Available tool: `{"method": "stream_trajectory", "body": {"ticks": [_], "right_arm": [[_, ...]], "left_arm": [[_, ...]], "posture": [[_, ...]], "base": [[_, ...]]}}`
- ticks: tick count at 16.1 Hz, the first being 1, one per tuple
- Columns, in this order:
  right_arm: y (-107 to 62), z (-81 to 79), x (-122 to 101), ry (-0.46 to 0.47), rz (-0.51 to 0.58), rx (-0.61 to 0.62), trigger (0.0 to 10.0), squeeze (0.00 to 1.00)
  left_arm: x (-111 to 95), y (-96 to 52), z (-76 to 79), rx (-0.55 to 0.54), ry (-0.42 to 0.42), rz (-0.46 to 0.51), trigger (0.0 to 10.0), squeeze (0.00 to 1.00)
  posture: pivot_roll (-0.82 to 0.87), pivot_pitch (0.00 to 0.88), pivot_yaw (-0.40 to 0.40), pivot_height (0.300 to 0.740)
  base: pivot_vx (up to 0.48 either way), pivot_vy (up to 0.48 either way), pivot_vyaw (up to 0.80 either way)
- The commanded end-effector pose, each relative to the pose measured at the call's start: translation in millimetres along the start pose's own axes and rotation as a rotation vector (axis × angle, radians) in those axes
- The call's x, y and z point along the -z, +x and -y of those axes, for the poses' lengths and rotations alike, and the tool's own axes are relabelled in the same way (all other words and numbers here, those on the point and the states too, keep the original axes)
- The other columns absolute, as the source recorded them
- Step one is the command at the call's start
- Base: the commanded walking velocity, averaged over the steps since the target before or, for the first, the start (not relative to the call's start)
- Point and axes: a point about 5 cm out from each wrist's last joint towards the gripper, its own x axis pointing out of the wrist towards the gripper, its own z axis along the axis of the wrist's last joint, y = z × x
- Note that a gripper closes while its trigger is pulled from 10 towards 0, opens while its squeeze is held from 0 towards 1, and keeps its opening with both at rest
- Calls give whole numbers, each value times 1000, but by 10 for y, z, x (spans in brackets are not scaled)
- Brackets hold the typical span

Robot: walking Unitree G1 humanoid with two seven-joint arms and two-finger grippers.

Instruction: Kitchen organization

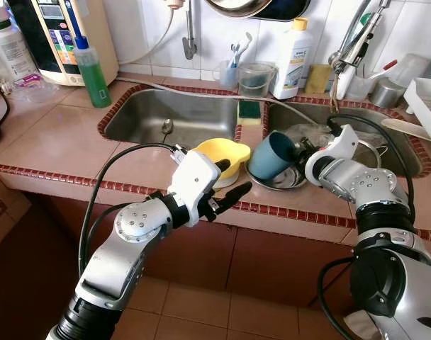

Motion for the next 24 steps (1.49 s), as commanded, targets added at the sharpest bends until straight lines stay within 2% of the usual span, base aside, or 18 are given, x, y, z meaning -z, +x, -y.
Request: {"method": "stream_trajectory", "body": {"ticks": [1, 8, 11, 12, 13, 15, 17, 18, 19, 20, 21, 24], "right_arm": [[-2, -93, -40, 9, 3, -23, 0, 0], [-18, -30, -48, 14, 8, 5, 0, 0], [-66, 5, -114, -3, 60, 44, 0, 0], [-98, 33, -134, -35, 101, 81, 0, 0], [-115, 49, -115, -50, 97, 112, 0, 0], [-159, 12, -114, -76, 159, 81, 0, 0], [-187, 96, -125, -103, 227, 116, 0, 0], [-280, 33, -200, -136, 374, 0, 1333, 0], [-354, -17, -234, -155, 445, -62, 5725, 0], [-416, -40, -252, -188, 492, -66, 10000, 0], [-438, -45, -261, -227, 516, -48, 10000, 0], [-580, -122, -290, -395, 711, -103, 10000, 0]], "left_arm": [[-60, -11, -7, 1, 18, 17, 10000, 0], [-76, 5, -19, -2, 23, 26, 10000, 0], [-80, -2, -55, -15, 33, 26, 10000, 0], [-80, -8, -69, -22, 35, 25, 10000, 0], [-79, -12, -76, -27, 34, 25, 10000, 0], [-69, -20, -83, -31, 32, 22, 10000, 0], [-69, -14, -82, -32, 33, 23, 10000, 0], [-77, -12, -92, -38, 35, 25, 10000, 0], [-78, -15, -101, -44, 35, 26, 10000, 0], [-78, -22, -114, -50, 37, 26, 10000, 0], [-78, -28, -129, -59, 40, 29, 10000, 0], [-102, -57, -338, -163, -2, 59, 10000, 0]], "posture": [[-150, 31, 11, 740], [-155, 17, 13, 740], [-152, 19, 11, 740], [-152, 22, 10, 740], [-152, 28, 11, 740], [-156, 34, 13, 740], [-156, 38, 14, 740], [-157, 39, 15, 740], [-157, 40, 16, 740], [-157, 42, 17, 740], [-157, 41, 16, 740], [-156, 40, 19, 740]], "base": [[0, 0, 0], [0, 0, 0], [0, 0, 0], [0, 0, 0], [0, 0, 0], [0, 0, 0], [0, 0, 0], [0, 0, 0], [0, 0, 0], [0, 0, 0], [0, 0, 0], [0, 0, 0]]}}
